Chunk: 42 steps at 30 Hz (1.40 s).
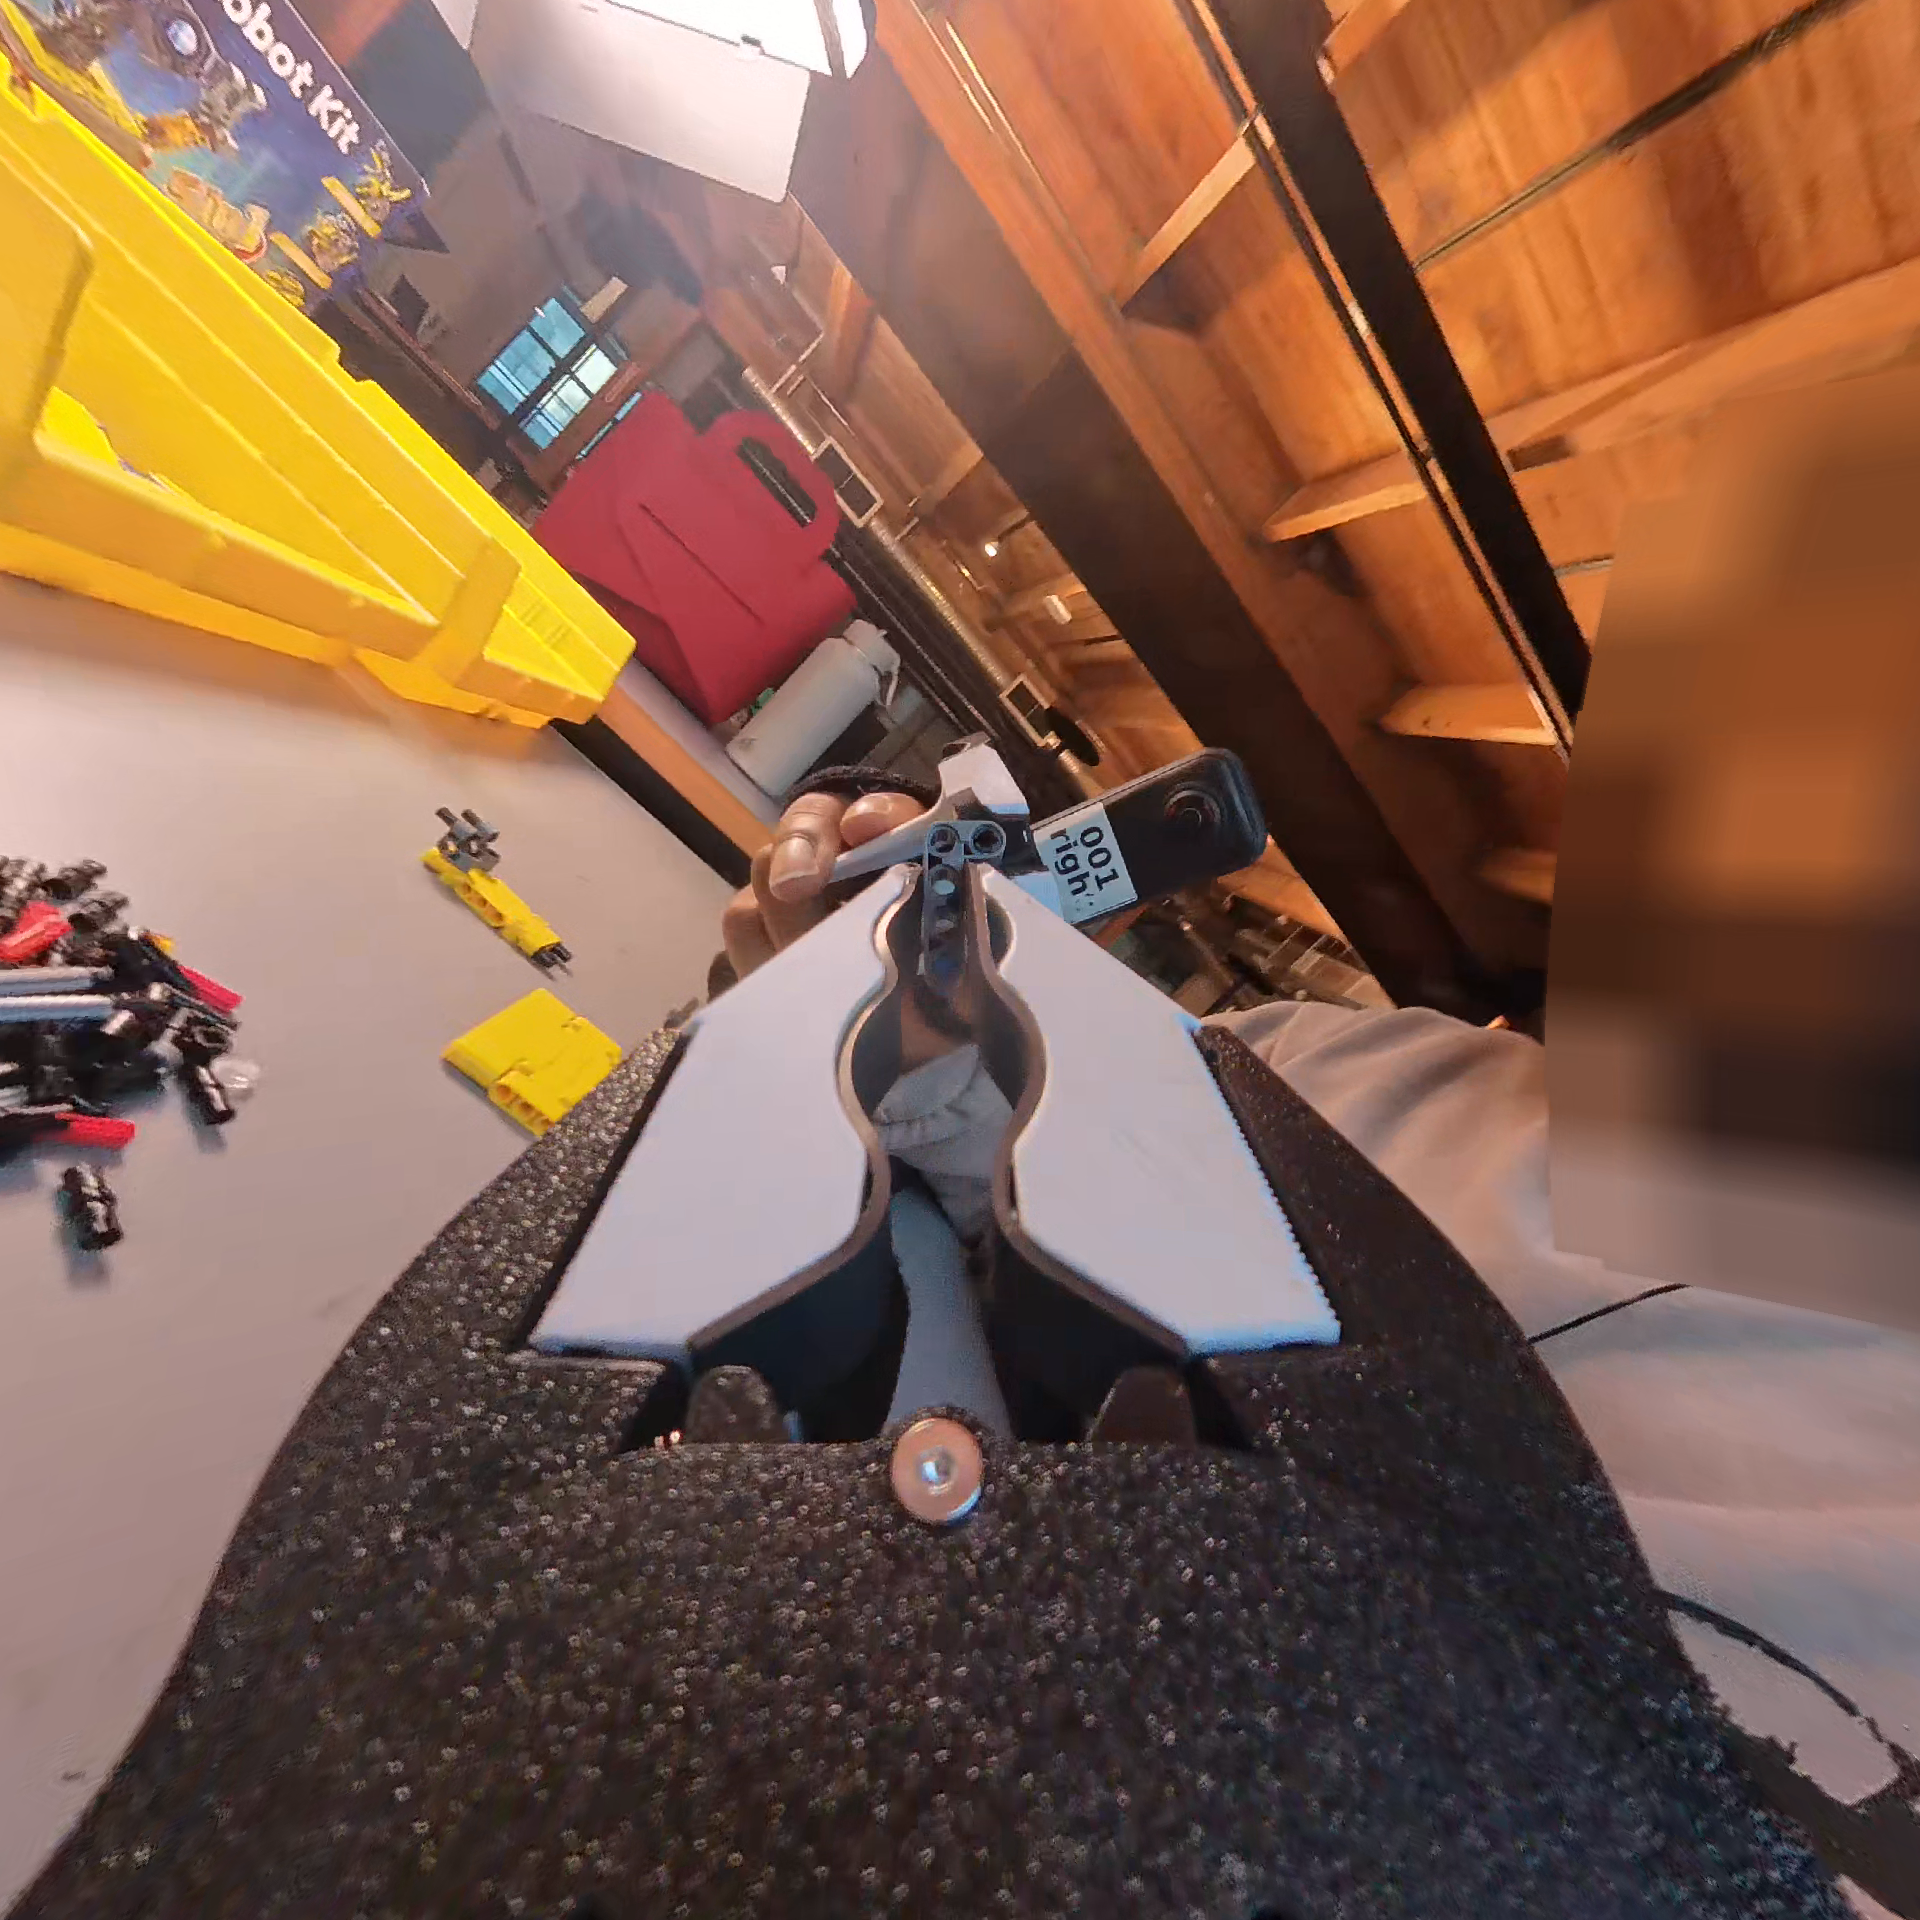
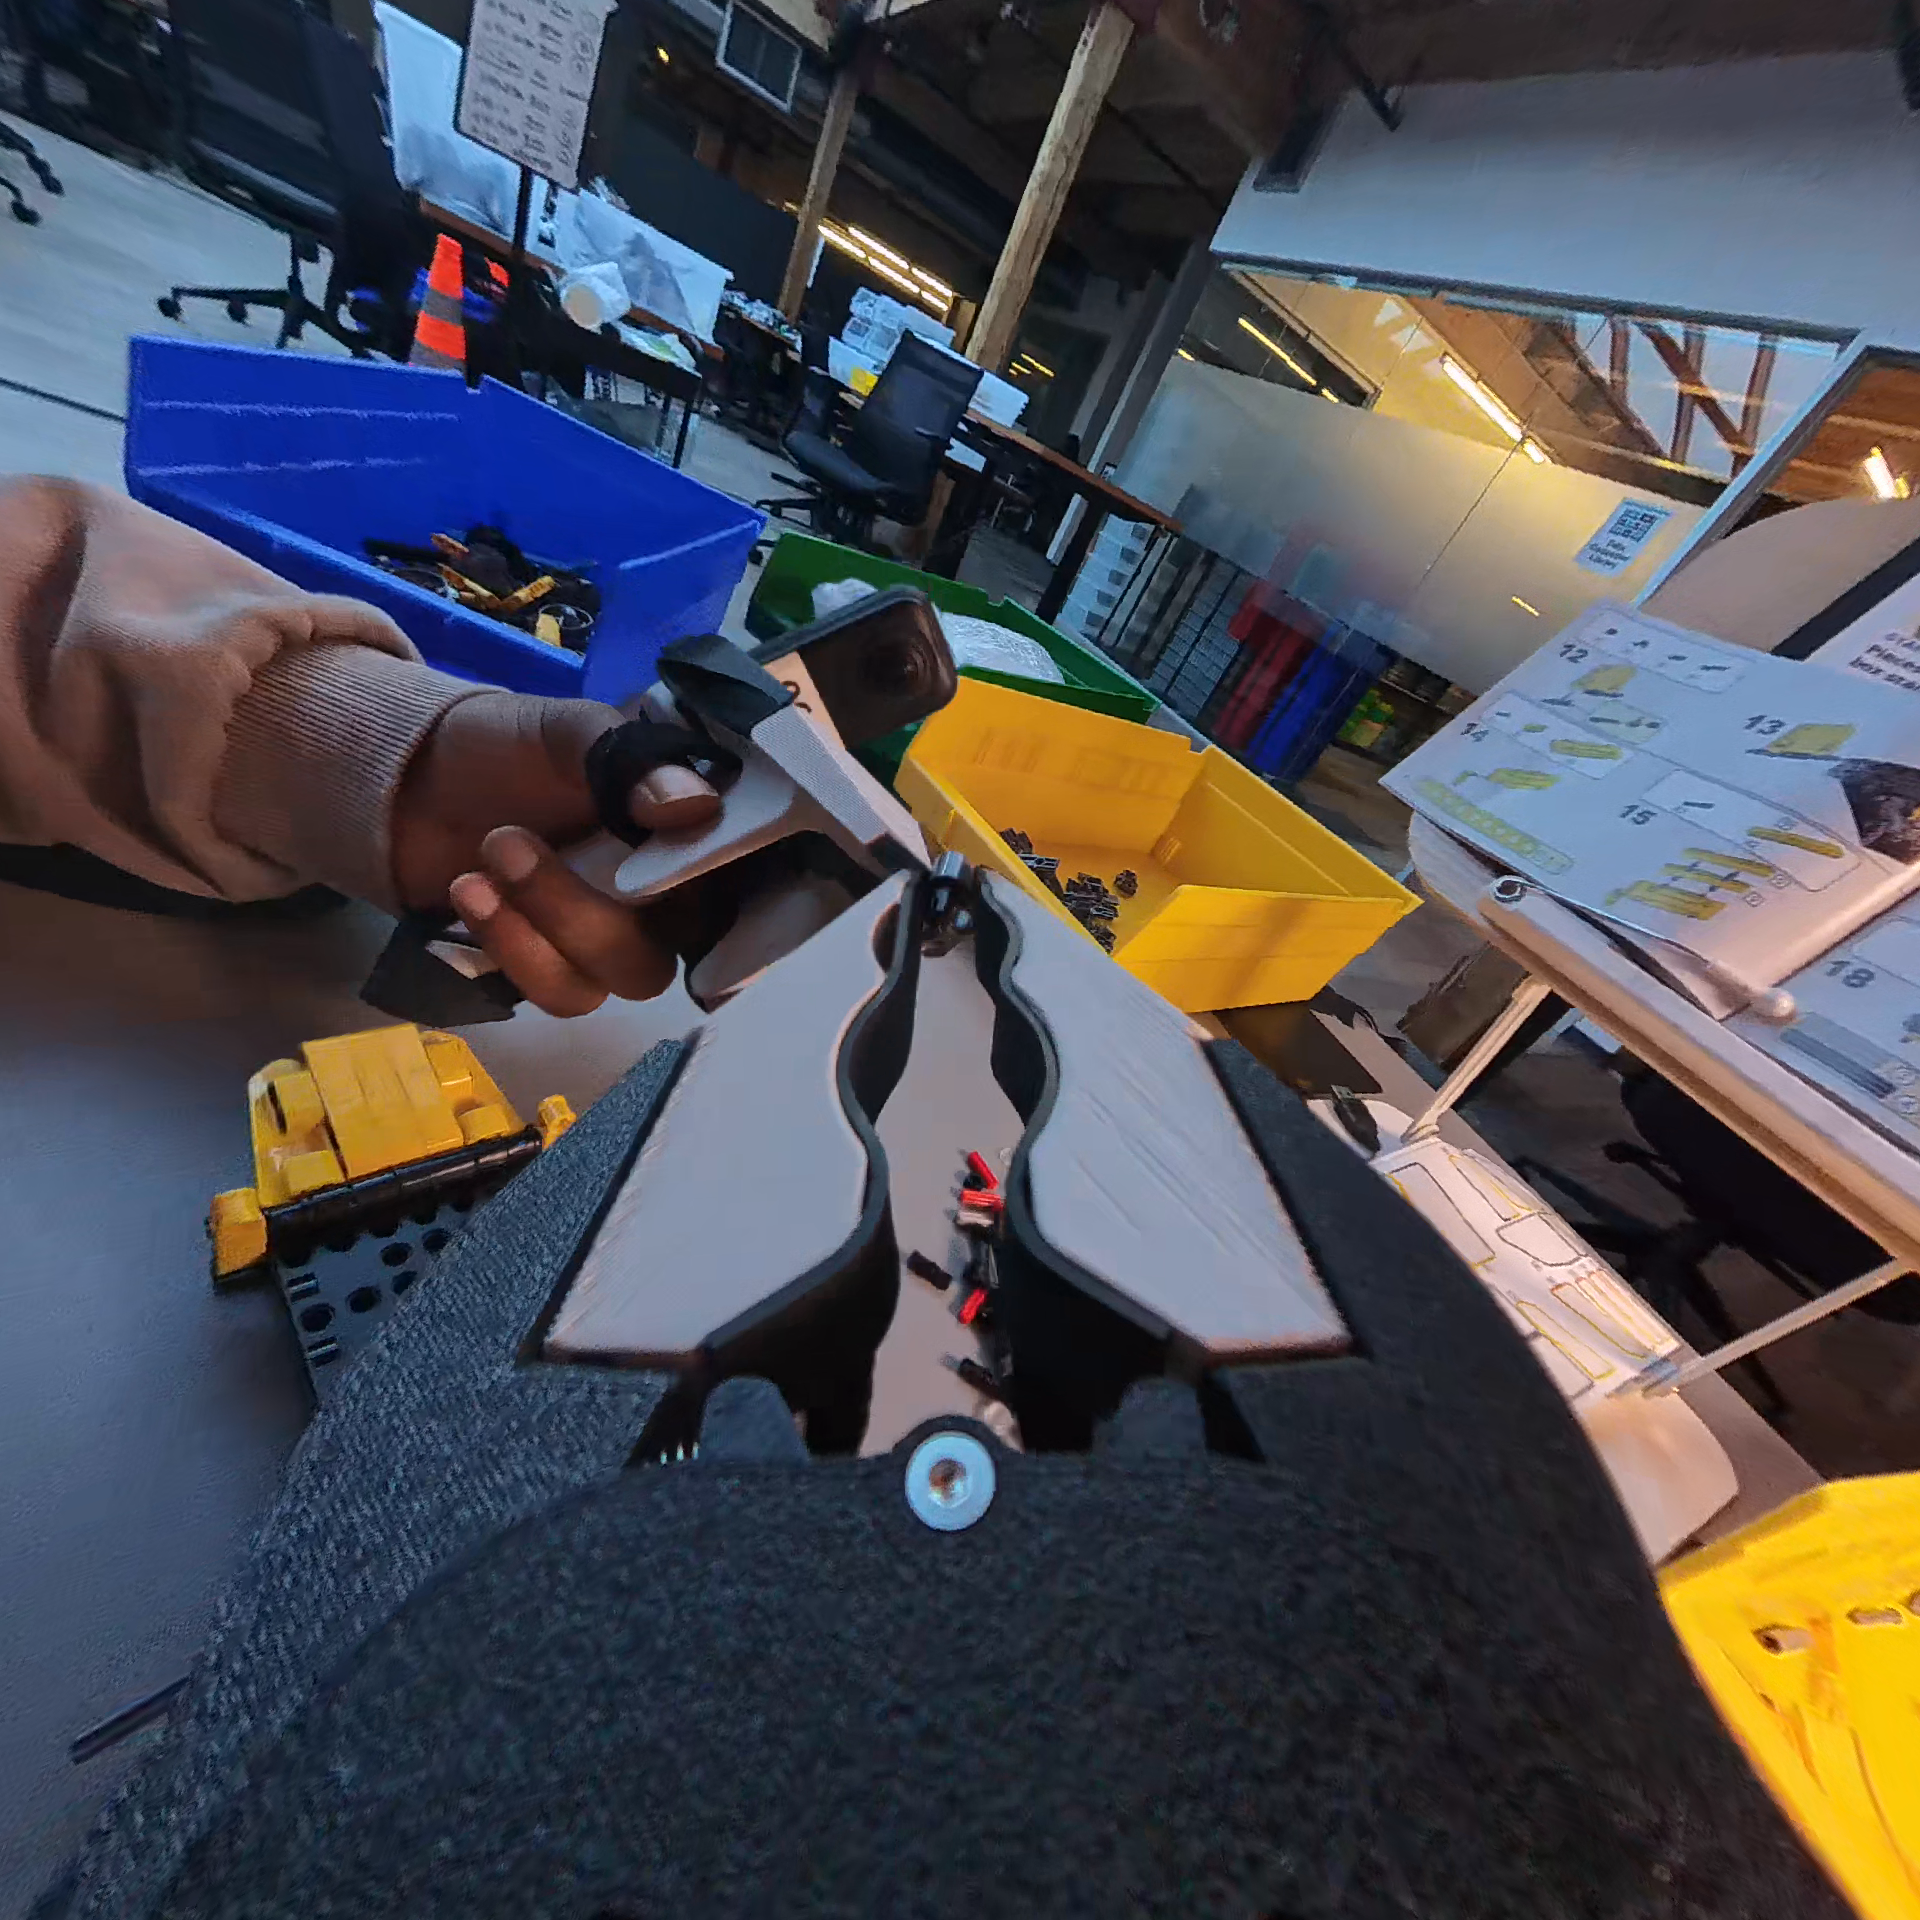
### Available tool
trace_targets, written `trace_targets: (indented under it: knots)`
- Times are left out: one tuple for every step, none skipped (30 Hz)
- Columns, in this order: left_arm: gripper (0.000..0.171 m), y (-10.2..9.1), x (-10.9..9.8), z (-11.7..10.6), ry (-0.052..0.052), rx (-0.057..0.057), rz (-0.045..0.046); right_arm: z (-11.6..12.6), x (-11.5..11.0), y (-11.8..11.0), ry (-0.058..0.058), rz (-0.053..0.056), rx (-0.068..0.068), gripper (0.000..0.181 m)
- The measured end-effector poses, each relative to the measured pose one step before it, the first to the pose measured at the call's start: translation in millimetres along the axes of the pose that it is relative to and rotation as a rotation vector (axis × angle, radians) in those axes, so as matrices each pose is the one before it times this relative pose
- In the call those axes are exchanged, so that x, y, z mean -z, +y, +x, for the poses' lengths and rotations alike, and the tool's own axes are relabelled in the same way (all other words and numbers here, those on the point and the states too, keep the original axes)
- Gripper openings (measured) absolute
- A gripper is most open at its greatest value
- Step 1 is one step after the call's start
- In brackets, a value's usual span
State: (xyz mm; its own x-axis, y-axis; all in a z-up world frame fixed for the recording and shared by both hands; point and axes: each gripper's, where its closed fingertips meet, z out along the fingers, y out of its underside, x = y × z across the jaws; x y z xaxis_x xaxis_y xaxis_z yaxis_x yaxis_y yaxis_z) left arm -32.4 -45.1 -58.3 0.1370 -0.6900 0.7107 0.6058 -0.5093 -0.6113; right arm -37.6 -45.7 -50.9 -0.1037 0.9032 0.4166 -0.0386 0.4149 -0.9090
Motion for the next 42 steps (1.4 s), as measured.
trace_targets:
  knots:
    - [0.005, 0.62, -0.3, -0.37, 0.0086, 0.0273, 0.00763, -0.02, 0.49, 0.43, -0.0029, -0.0112, 0.0132, 0.007]
    - [0.005, 0.28, -0.51, 0.57, 0.0067, 0.0163, 0.00578, 0.01, 0.47, -0.35, -0.0023, -0.0017, 0.0093, 0.007]
    - [0.005, 0.69, -0.67, 0.55, 0.0027, 0.0083, -0.00048, -0.14, 0.72, -0.52, -0.0063, 0.0, 0.0065, 0.007]
    - [0.006, 1.05, -0.57, 0.52, 0.0019, 0.0072, -0.00544, -0.46, 0.81, -0.35, -0.012, -0.0046, 0.0046, 0.007]
    - [0.006, 1.61, -0.46, 0.91, 0.0057, 0.0109, -0.0099, -0.68, 1.04, -0.29, -0.0157, -0.0057, 0.0054, 0.007]
    - [0.006, 1.97, -0.05, 0.98, 0.005, 0.0056, -0.01508, -0.32, 1.2, -0.47, -0.0128, -0.0047, 0.0033, 0.006]
    - [0.009, 2.24, 0.46, 0.08, -0.006, -0.0095, -0.02251, -0.06, 1.04, 0.11, -0.0136, -0.0093, 0.0004, 0.006]
    - [0.019, -0.01, 1.03, -0.13, -0.016, -0.0204, -0.01643, 1.46, 1.3, 0.85, -0.0051, -0.0165, 0.0025, 0.006]
    - [0.03, -1.89, 1.39, 1.5, -0.0111, -0.0271, -0.0066, 0.11, 1.24, 1.08, -0.0113, -0.0198, 0.0075, 0.006]
    - [0.035, -1.1, 0.85, 0.34, -0.0206, -0.0284, -0.01146, 0.03, 0.39, 2.5, -0.0076, -0.0323, 0.013, 0.006]
    - [0.04, 1.09, -0.14, -2.02, -0.0327, -0.0325, -0.01964, -0.9, -0.43, 2.19, -0.0036, -0.0306, 0.024, 0.006]
    - [0.041, 1.83, -1.31, -1.36, -0.02, -0.0223, -0.01544, -3.15, -1.43, 1.09, -0.0105, -0.0228, 0.023, 0.006]
    - [0.039, 1.66, -2.02, 1.72, 0.0086, 0.0022, -0.00917, -4.4, -2.13, 0.16, -0.0134, -0.0144, 0.0151, 0.006]
    - [0.031, 2.29, -2.04, 3.36, 0.026, 0.0167, -0.00999, -4.93, -2.59, 0.27, -0.0165, -0.0134, 0.0084, 0.006]
    - [0.024, 3.5, -1.62, 0.11, 0.008, 0.013, -0.01735, -4.17, -2.02, -1.41, -0.011, 0.0009, 0.0064, 0.006]
    - [0.019, 3.01, -0.34, -1.03, 0.0019, 0.0017, -0.01306, -2.97, -0.95, -2.57, -0.0088, 0.0072, -0.0011, 0.006]
    - [0.018, 0.2, 0.8, 0.24, 0.0116, 0.0156, 0.0031, -1.37, -0.55, -0.08, -0.0031, -0.0095, -0.0008, 0.006]
    - [0.017, -0.17, 0.88, 1.33, 0.0193, 0.0192, 0.00337, -0.2, 0.23, -0.89, 0.0018, -0.0031, 0.0069, 0.006]
    - [0.016, -0.22, 0.39, 1.66, 0.0177, 0.0117, 0.00435, -0.01, 0.7, -1.56, 0.0003, 0.0002, -0.0001, 0.006]
    - [0.016, -0.2, -0.2, 1.84, 0.0174, 0.0096, 0.00429, -0.11, 0.67, -1.54, -0.0017, -0.0002, -0.0051, 0.006]
    - [0.016, -0.25, -0.33, 2.18, 0.0203, 0.0125, 0.004, -0.06, 0.67, -1.96, 0.001, 0.0032, -0.0013, 0.006]
    - [0.016, 0.3, -0.35, 2.12, 0.0205, 0.0111, 0.00103, -0.39, 0.76, -1.87, -0.0003, 0.0039, 0.0041, 0.005]
    - [0.015, -0.22, 0.11, 1.77, 0.0186, 0.0097, 0.00477, -0.3, 0.82, -1.61, 0.0004, 0.0026, 0.0046, 0.006]
    - [0.015, -0.71, 0.37, 1.84, 0.0191, 0.0108, 0.00795, 0.32, 1.0, -1.4, 0.0037, 0.0031, 0.0049, 0.006]
    - [0.015, -1.0, 0.61, 1.43, 0.0153, 0.0094, 0.01016, 0.66, 1.2, -1.56, 0.0043, 0.0059, 0.003, 0.006]
    - [0.015, -0.8, 0.11, 0.3, 0.0054, 0.0036, 0.00754, -0.17, 1.09, -0.81, -0.0032, 0.0023, 0.0008, 0.006]
    - [0.015, 0.94, -0.64, 0.26, 0.003, -0.0019, -0.00299, -0.16, 0.72, 0.05, -0.0042, -0.0019, -0.0016, 0.006]
    - [0.015, 0.98, -0.89, 1.62, 0.0102, 0.0011, -0.00598, -0.78, 0.66, -0.88, -0.0064, 0.0052, -0.0021, 0.006]
    - [0.015, 0.29, -0.68, 2.28, 0.0136, 0.0025, -0.00341, -0.58, 1.04, -2.36, -0.0041, 0.0132, -0.0065, 0.005]
    - [0.015, -0.45, -0.7, 1.13, 0.0004, -0.0088, 0.0003, 0.03, 0.62, -1.69, -0.0006, 0.0067, -0.0076, 0.006]
    - [0.014, -0.56, -0.45, 0.39, -0.0086, -0.0126, -0.00134, 0.54, 0.53, -0.59, 0.0036, -0.0005, 0.0046, 0.006]
    - [0.014, -1.08, -0.38, 0.71, -0.0098, -0.0189, -0.00028, 0.65, 0.39, -0.8, 0.0068, 0.0023, 0.0068, 0.006]
    - [0.014, -0.98, -0.47, 1.04, -0.0072, -0.0169, 0.00109, 1.07, 0.3, -1.16, 0.0093, 0.0053, 0.0017, 0.006]
    - [0.014, -0.67, -0.26, 0.89, -0.0063, -0.0087, -0.00042, 0.54, 0.33, -1.25, 0.0052, 0.0067, 0.0001, 0.006]
    - [0.014, -0.4, -0.18, 0.07, -0.0085, -0.0071, 0.0011, 0.51, 0.16, -0.34, 0.0047, 0.0009, 0.0036, 0.006]
    - [0.014, -0.04, 0.13, 0.12, -0.0041, -0.0022, 0.00052, 0.09, 0.14, -0.25, 0.0028, 0.0013, 0.0063, 0.006]
    - [0.014, 0.14, 0.21, -0.37, -0.0041, 0.0028, 0.00037, -0.16, -0.02, 0.14, 0.0014, -0.0006, 0.0041, 0.006]
    - [0.014, -0.1, 0.42, -0.56, -0.0032, 0.0015, 0.0015, 0.11, -0.18, 0.65, 0.003, -0.0025, 0.003, 0.007]
    - [0.014, 0.39, 0.3, -0.41, -0.0014, 0.0028, -0.00218, -0.28, -0.19, 0.5, 0.0, -0.0006, 0.0015, 0.007]
    - [0.014, -0.01, 0.32, -1.03, -0.0048, 0.003, -0.00002, -0.14, -0.08, 0.72, -0.0007, -0.0025, 0.0008, 0.007]
    - [0.014, -0.48, 0.44, -0.81, -0.0053, -0.0008, 0.00211, 0.46, -0.02, 0.91, 0.0031, -0.0023, 0.0026, 0.006]
    - [0.014, -0.26, 0.56, 0.01, 0.0005, 0.0014, 0.00142, 0.15, 0.36, 0.39, -0.0003, 0.0018, 0.002, 0.006]
